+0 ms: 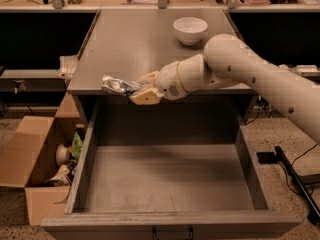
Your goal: Place redbull can into top drawer
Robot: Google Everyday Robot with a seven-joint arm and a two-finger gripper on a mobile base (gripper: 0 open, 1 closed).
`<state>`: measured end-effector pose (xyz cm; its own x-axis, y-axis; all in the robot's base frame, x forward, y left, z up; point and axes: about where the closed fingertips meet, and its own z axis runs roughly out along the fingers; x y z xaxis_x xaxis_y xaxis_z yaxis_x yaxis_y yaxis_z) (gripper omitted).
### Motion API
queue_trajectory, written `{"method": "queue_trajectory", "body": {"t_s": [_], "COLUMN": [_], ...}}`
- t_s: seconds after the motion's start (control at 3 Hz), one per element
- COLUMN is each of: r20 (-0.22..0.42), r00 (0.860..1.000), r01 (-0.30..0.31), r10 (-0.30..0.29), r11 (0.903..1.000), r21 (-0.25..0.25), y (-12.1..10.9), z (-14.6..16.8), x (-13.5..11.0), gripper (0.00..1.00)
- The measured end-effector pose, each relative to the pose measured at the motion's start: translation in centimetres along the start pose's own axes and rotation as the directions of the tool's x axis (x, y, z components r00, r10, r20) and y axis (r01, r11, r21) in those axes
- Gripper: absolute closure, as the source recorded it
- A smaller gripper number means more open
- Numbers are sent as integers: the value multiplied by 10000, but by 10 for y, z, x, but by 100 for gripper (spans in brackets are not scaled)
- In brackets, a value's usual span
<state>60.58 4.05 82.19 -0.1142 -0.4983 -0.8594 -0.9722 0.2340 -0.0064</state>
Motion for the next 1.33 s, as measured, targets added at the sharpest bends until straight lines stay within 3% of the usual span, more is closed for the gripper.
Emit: {"method": "queue_trajectory", "body": {"t_s": [0.67, 1.33], "r20": [-191, -266], "r00": [9936, 9883], "r01": [1111, 1489], "r10": [-1112, -1501], "r11": [9938, 9879], "r21": [-40, -442], "y": [63, 79], "z": [-40, -46], "x": [-9, -1], "gripper": [100, 100]}}
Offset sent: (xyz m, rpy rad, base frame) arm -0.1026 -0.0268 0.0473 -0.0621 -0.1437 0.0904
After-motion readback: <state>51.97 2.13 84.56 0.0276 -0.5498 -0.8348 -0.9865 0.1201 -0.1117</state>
